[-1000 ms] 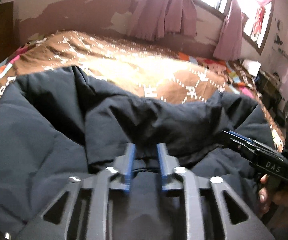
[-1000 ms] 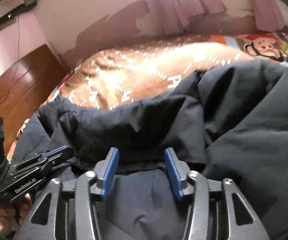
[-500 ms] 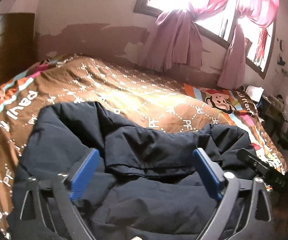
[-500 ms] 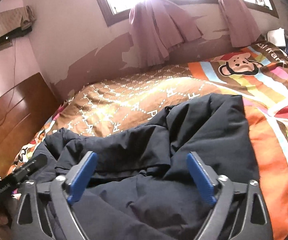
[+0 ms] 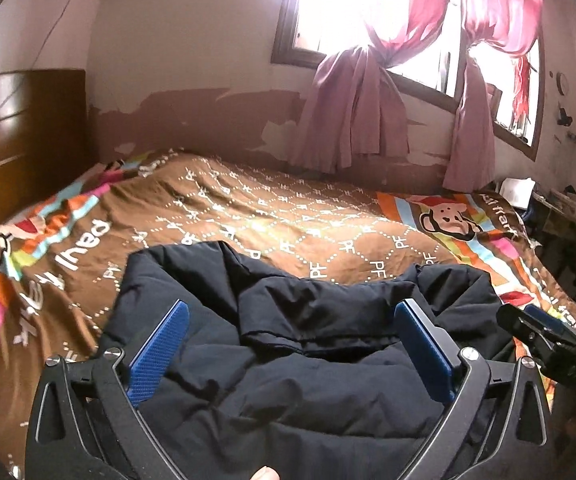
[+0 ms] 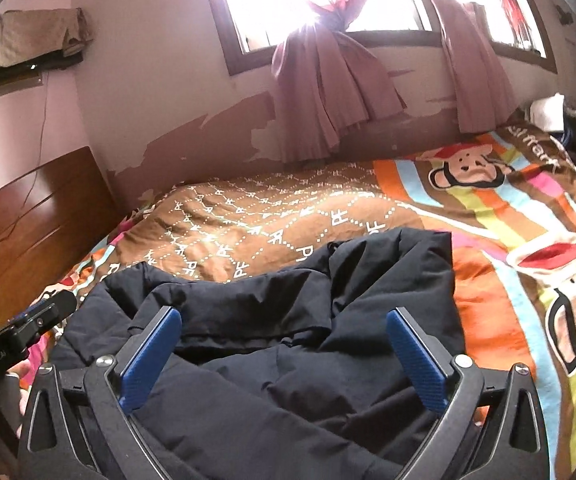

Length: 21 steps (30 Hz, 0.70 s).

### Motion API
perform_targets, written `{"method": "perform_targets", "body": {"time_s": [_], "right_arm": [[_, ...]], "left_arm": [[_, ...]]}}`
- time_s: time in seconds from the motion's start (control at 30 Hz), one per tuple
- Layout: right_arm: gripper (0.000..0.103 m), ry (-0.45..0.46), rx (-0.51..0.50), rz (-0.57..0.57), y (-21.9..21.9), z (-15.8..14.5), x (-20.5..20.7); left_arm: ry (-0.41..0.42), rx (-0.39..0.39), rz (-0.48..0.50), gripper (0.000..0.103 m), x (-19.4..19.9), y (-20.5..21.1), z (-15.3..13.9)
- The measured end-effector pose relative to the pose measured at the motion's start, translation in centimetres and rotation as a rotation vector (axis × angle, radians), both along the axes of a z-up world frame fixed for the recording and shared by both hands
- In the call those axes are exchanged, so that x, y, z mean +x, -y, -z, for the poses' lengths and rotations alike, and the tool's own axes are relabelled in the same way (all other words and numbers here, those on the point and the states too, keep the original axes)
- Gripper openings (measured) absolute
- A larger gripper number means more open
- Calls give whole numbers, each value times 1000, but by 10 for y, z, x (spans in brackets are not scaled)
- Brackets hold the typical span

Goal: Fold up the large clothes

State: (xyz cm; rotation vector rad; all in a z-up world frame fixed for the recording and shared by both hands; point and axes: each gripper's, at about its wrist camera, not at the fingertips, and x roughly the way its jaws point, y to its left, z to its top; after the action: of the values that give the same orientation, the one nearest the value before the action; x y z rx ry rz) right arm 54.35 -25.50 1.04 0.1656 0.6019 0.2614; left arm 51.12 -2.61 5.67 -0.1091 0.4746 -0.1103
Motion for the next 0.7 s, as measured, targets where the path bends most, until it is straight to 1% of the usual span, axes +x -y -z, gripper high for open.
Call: {"method": "perform_targets", "body": {"time_s": [0.2,0.4,0.57,0.7], "right_arm": [[103,42,-42,-16,-4,-21,-32],[103,38,-93,-31,-7,-38,-59],[103,61,-134,-46,-8,-57,-90],[103,88,-129,-49,-7,-67,-120]], "left_arm": [[25,37,17,101,-32,2,-14],[47,50,-9,101,-63,3,-27],[49,55,-30,101,-90,6,-37],[64,63,-44,101,-117,8,-41]]}}
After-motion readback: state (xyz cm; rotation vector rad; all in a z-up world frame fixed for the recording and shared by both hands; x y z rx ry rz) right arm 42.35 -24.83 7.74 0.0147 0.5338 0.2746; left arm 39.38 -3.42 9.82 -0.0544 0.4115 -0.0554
